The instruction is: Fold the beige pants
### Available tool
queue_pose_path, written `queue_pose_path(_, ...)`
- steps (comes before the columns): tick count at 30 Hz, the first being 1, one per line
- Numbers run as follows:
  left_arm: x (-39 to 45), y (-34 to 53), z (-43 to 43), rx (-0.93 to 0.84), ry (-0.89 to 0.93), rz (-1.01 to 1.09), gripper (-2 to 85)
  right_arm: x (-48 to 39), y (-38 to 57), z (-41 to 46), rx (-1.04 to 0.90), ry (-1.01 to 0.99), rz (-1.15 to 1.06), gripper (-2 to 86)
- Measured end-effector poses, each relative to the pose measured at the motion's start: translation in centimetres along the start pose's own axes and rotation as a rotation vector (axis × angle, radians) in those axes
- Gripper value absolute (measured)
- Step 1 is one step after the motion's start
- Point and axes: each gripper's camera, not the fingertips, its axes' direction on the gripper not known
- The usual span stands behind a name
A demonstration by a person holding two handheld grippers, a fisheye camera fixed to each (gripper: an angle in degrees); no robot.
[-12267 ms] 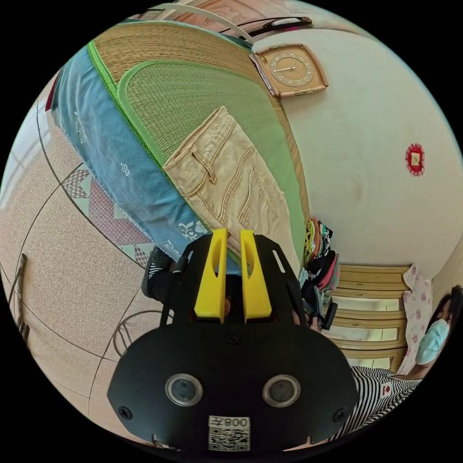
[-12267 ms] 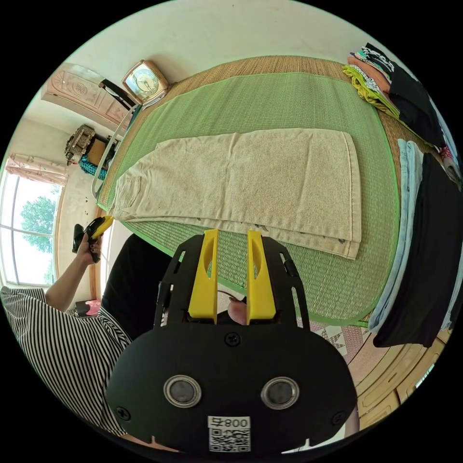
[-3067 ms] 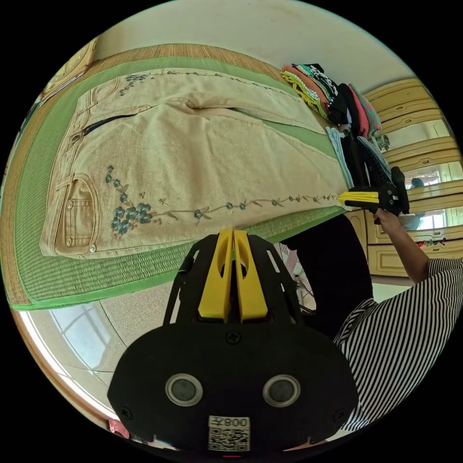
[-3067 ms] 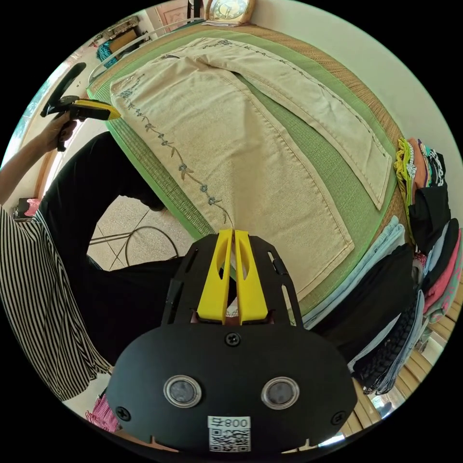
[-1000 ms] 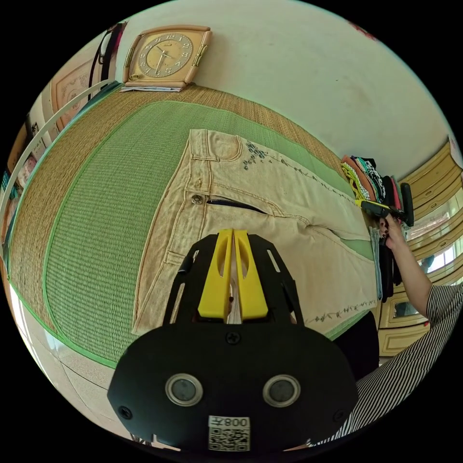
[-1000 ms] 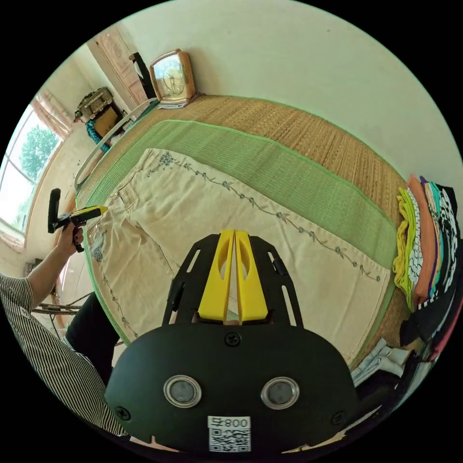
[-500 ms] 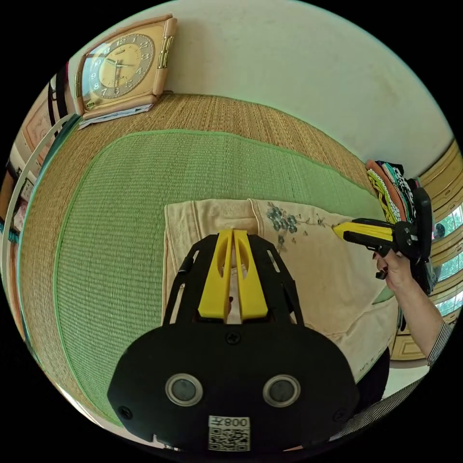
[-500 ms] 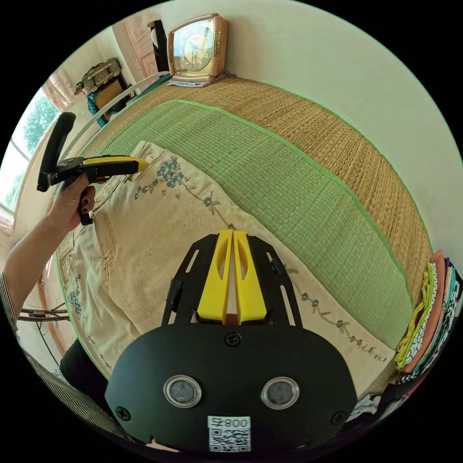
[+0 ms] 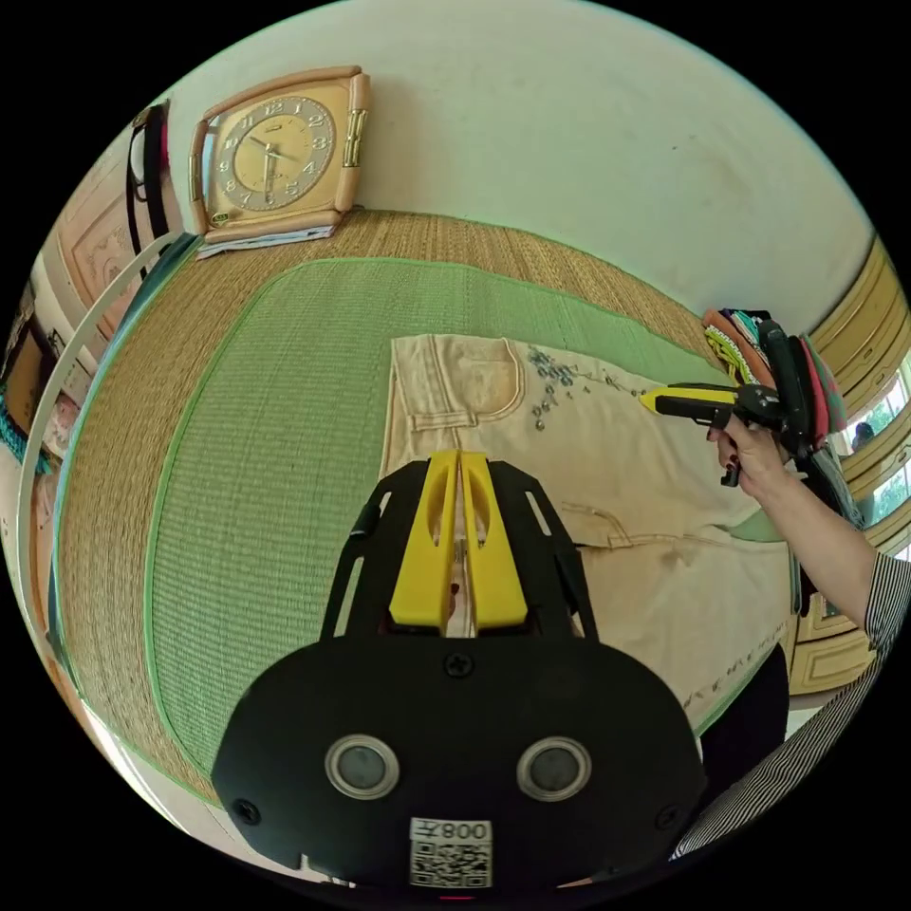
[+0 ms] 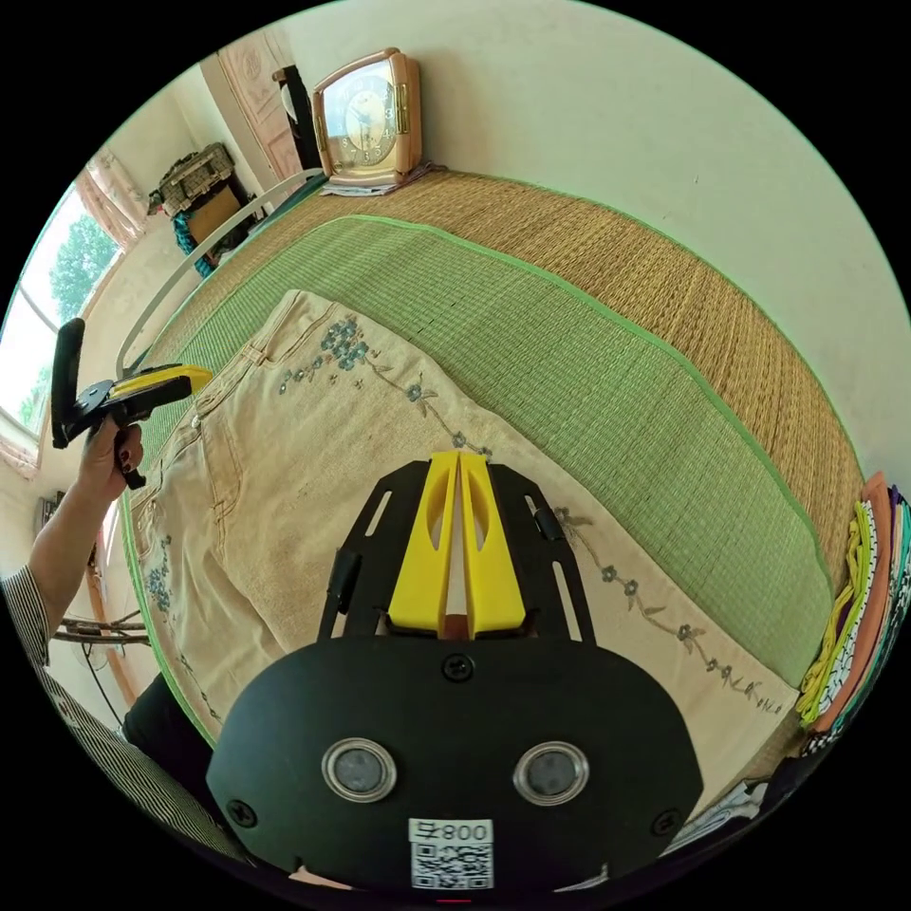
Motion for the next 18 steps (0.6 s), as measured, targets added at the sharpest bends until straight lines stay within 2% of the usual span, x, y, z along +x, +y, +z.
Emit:
queue_pose_path(3,-3.3,3.8,-0.2,-0.094,-0.014,-0.107,0.1,0.0,0.1,0.4,0.007,-0.012,-0.027,-0.3)
queue_pose_path(4,-3.9,5.2,-0.7,-0.032,0.039,-0.120,0.1,0.0,0.0,1.3,-0.033,-0.002,-0.039,-0.3)
queue_pose_path(6,-4.1,6.2,-1.1,-0.026,0.061,-0.153,0.2,0.4,0.3,1.9,-0.030,0.001,-0.057,-0.2)
queue_pose_path(9,-2.9,7.2,-2.0,-0.033,0.004,-0.113,0.2,1.4,1.1,2.3,-0.032,-0.045,-0.056,0.0)
queue_pose_path(13,-3.0,8.2,-3.6,0.001,0.017,-0.130,0.4,2.9,1.2,2.8,-0.029,-0.051,-0.045,0.3)
queue_pose_path(15,-2.2,8.3,-5.0,0.047,0.056,-0.102,0.5,2.7,1.1,1.9,0.016,-0.044,-0.072,0.5)
queue_pose_path(18,-0.1,8.1,-6.1,0.083,0.119,-0.029,1.1,0.1,0.5,0.0,0.095,-0.161,-0.178,2.2)
